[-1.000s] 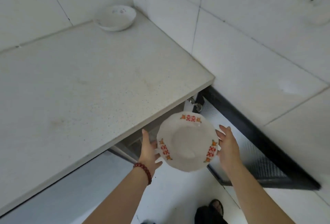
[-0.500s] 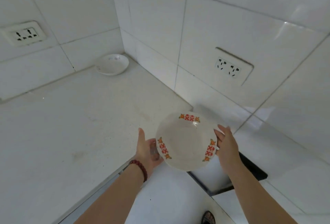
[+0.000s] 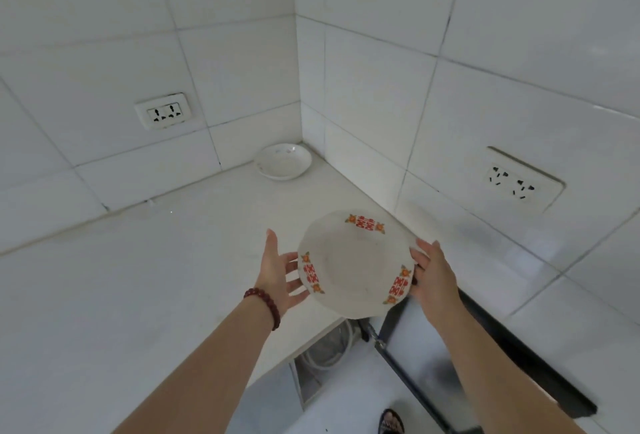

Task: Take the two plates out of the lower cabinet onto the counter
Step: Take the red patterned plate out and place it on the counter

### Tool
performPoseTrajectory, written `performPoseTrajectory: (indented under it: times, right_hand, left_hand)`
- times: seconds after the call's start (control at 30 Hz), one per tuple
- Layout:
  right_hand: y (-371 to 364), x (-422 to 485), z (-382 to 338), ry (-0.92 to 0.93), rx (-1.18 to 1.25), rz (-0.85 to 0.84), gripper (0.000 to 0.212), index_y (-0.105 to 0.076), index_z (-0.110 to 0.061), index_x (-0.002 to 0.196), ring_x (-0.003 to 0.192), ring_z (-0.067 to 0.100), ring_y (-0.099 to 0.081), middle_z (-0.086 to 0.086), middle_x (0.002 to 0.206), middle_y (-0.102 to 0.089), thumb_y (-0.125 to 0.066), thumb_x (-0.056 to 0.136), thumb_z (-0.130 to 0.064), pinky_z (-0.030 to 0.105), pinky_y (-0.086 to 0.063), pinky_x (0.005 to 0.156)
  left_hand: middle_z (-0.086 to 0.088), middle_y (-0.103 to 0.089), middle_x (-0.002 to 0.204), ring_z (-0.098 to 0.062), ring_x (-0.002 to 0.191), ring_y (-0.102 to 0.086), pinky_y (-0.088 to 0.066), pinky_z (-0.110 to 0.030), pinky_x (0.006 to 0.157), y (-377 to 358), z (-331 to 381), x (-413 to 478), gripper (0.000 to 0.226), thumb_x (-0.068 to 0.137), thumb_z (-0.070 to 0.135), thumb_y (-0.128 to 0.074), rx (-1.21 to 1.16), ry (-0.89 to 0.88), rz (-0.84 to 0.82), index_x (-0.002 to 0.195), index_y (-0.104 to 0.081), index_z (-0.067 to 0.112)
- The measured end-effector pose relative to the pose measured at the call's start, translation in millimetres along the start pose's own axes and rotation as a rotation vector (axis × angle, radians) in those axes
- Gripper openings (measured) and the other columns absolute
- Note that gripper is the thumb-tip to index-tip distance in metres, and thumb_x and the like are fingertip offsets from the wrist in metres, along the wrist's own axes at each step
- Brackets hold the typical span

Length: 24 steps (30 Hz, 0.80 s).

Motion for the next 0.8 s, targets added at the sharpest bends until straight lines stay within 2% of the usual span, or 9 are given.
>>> performPoseTrajectory:
  times: [0.1, 0.23, 0.47, 0.6, 0.8]
  right_hand:
    - [-26, 16, -4, -0.008, -0.033, -0.044, 0.043, -0.049, -0.025, 0.129, 0.108, 0.021, -0.058, 0.004, 0.131, -0.058, -0.031, 0.096, -0.047, 0.042, -0.047, 0.082]
    - [-60, 51, -11, -0.026, -0.067, -0.077, 0.043, -0.048, -0.024, 0.131, 0.115, 0.025, -0.054, 0.006, 0.136, -0.055, -0.031, 0.097, -0.044, 0.049, -0.044, 0.094]
    - [-133, 129, -36, -0.052, -0.119, -0.171, 0.045, -0.045, -0.020, 0.134, 0.112, 0.025, -0.051, 0.008, 0.141, -0.048, -0.028, 0.098, -0.044, 0.049, -0.041, 0.094]
    - [-175, 173, -57, -0.061, -0.153, -0.232, 0.046, -0.044, -0.019, 0.135, 0.112, 0.025, -0.051, 0.008, 0.140, -0.049, -0.029, 0.099, -0.043, 0.050, -0.041, 0.095]
    - [-231, 237, -69, -0.076, -0.240, -0.335, 0.049, -0.038, -0.021, 0.140, 0.109, 0.022, -0.051, 0.007, 0.144, -0.046, -0.032, 0.097, -0.042, 0.043, -0.042, 0.086]
  left_hand:
    - [-0.006, -0.060, 0.118, -0.027, 0.103, -0.056, -0.046, -0.042, 0.083, 9, 20, 11, 0.083, 0.079, 0.076, -0.025, -0.017, -0.015, 0.029, 0.120, -0.055, 0.010]
    - [-0.004, -0.062, 0.114, -0.027, 0.100, -0.058, -0.047, -0.039, 0.071, 15, 48, 34, 0.081, 0.078, 0.077, -0.028, -0.044, -0.028, 0.061, 0.116, -0.057, 0.012]
    - [-0.004, -0.061, 0.110, -0.027, 0.097, -0.059, -0.047, -0.042, 0.078, 14, 108, 92, 0.076, 0.079, 0.074, -0.033, -0.099, -0.051, 0.154, 0.115, -0.055, 0.011]
    - [-0.008, -0.059, 0.117, -0.029, 0.104, -0.057, -0.046, -0.045, 0.088, 12, 143, 125, 0.074, 0.081, 0.072, -0.033, -0.144, -0.065, 0.211, 0.116, -0.053, 0.009]
    - [-0.007, -0.058, 0.117, -0.028, 0.109, -0.054, -0.045, -0.045, 0.090, 11, 181, 173, 0.071, 0.082, 0.069, -0.034, -0.187, -0.083, 0.279, 0.117, -0.053, 0.010]
Point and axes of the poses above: each hand's wrist, its own x-axis towards the middle knuckle, its own y-axis out of the back of the hand, z = x × y, the point moved 8 cm from there along x, towards the middle knuckle
